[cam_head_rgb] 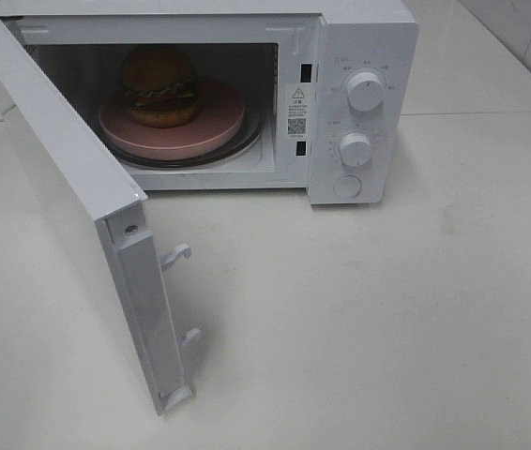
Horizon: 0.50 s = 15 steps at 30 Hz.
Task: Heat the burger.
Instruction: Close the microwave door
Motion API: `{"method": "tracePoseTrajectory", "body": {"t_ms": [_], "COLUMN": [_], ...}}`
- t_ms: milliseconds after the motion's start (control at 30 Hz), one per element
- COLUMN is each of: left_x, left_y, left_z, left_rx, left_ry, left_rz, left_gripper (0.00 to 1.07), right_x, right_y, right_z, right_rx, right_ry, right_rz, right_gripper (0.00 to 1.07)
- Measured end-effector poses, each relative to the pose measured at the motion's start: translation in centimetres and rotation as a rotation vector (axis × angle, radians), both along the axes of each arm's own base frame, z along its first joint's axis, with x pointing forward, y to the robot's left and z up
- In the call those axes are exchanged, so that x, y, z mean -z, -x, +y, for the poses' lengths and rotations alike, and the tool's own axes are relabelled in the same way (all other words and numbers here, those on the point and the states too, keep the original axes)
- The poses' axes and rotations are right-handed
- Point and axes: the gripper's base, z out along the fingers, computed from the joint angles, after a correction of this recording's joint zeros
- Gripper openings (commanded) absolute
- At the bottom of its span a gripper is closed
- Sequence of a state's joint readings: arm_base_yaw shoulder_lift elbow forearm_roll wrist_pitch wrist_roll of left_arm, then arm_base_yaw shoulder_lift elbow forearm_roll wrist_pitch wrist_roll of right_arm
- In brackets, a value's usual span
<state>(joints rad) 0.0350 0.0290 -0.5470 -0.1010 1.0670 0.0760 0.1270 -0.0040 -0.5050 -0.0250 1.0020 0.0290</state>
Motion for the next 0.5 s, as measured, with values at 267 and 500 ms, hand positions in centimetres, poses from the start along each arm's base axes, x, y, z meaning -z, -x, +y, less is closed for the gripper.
{"method": "tracePoseTrajectory", "body": {"t_ms": [267, 500], "left_x": [-1.2, -1.6], "left_y": [-3.4, -6.5], "left_z": [0.2, 0.4], "left_rx": [-0.013, -0.025], "left_ry": [0.003, 0.007], "left_rz": [0.04, 0.049], "left_gripper": [0.42, 0.0], "right_x": [0.0, 0.0], "right_y": [0.0, 0.0], "right_z": [0.0, 0.0], "right_rx": [-0.001, -0.001], "right_ry": [0.001, 0.001], "right_rz": [-0.001, -0.001], "right_gripper": [0.75, 0.75]}}
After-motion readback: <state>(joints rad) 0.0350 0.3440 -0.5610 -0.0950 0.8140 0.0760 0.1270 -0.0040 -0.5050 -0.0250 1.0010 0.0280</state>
